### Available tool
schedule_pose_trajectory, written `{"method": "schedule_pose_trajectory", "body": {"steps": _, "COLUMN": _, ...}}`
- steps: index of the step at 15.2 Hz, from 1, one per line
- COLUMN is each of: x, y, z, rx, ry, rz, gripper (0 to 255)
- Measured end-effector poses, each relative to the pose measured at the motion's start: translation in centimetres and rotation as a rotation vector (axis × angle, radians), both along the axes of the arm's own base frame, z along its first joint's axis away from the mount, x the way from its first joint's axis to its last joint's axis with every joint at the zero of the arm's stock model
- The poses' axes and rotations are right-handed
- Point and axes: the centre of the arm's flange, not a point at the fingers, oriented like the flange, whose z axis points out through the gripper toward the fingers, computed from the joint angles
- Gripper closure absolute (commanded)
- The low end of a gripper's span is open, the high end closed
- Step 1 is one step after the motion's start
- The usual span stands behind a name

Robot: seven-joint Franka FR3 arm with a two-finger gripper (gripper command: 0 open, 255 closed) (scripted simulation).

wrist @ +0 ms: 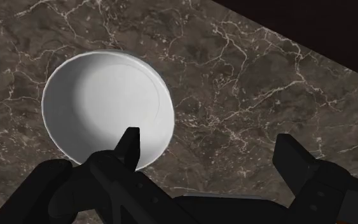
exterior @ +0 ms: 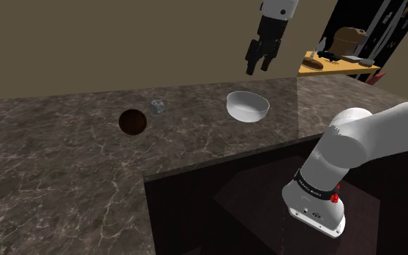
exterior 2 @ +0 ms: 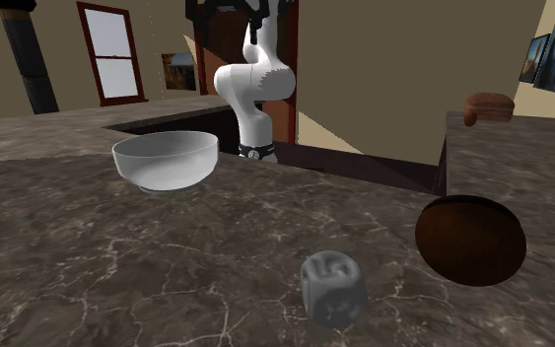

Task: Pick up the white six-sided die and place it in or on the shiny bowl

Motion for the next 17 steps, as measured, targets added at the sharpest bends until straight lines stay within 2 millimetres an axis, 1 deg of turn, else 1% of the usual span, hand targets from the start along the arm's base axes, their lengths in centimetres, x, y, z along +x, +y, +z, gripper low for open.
{"method": "schedule_pose_trajectory", "body": {"steps": 1, "x": 0.0, "y": 0.0, "z": 0.0, "rx": 0.0, "ry": 0.0, "rz": 0.0, "gripper": 0}}
{"method": "schedule_pose_trajectory", "body": {"steps": 2, "x": 0.4, "y": 0.3, "z": -0.1, "rx": -0.001, "ry": 0.001, "rz": 0.001, "gripper": 0}}
{"method": "schedule_pose_trajectory", "body": {"steps": 7, "x": 5.4, "y": 2.7, "z": -2.8, "rx": -0.006, "ry": 0.007, "rz": 0.006, "gripper": 0}}
{"method": "schedule_pose_trajectory", "body": {"steps": 8, "x": 6.5, "y": 3.6, "z": -3.3, "rx": -0.008, "ry": 0.009, "rz": 0.008, "gripper": 0}}
{"method": "schedule_pose_trajectory", "body": {"steps": 10, "x": 8.8, "y": 4.6, "z": -4.5, "rx": -0.01, "ry": 0.011, "rz": 0.01, "gripper": 0}}
{"method": "schedule_pose_trajectory", "body": {"steps": 12, "x": 10.6, "y": 5.4, "z": -6.0, "rx": -0.013, "ry": 0.013, "rz": 0.013, "gripper": 0}}
{"method": "schedule_pose_trajectory", "body": {"steps": 13, "x": 11.5, "y": 5.9, "z": -6.2, "rx": -0.014, "ry": 0.015, "rz": 0.014, "gripper": 0}}
{"method": "schedule_pose_trajectory", "body": {"steps": 15, "x": 13.9, "y": 6.8, "z": -7.3, "rx": -0.017, "ry": 0.017, "rz": 0.016, "gripper": 0}}
{"method": "schedule_pose_trajectory", "body": {"steps": 17, "x": 16.1, "y": 8.4, "z": -8.7, "rx": -0.019, "ry": 0.019, "rz": 0.019, "gripper": 0}}
